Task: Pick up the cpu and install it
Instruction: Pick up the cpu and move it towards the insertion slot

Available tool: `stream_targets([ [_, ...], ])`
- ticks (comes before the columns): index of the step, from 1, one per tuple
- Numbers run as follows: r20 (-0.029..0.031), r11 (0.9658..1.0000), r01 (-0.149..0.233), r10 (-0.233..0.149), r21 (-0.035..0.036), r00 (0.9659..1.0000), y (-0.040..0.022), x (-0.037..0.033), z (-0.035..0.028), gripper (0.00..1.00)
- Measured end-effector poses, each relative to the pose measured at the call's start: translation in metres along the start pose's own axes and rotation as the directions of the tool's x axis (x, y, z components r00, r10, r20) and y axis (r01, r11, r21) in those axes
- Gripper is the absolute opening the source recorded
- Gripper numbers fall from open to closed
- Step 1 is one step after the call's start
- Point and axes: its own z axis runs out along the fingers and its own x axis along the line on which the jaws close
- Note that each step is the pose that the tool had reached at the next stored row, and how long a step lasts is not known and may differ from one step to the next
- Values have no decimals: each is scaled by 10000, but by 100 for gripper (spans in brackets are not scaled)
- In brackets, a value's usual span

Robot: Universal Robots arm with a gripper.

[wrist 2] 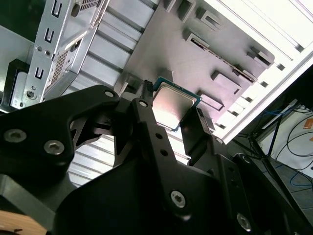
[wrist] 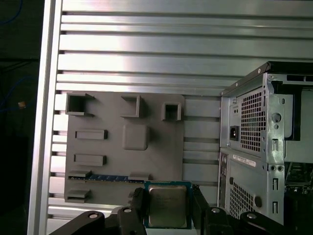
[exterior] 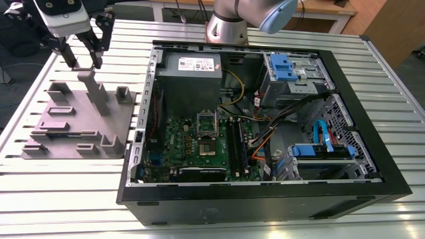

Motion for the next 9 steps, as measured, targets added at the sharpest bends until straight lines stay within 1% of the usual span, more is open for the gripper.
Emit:
stream_targets([
  [6, 0, 10000, 1, -1, 0, 10000, 0, -12, 0, 47],
  [9, 1, 10000, 0, 0, 1, 10000, -1, -36, -1, 47],
])
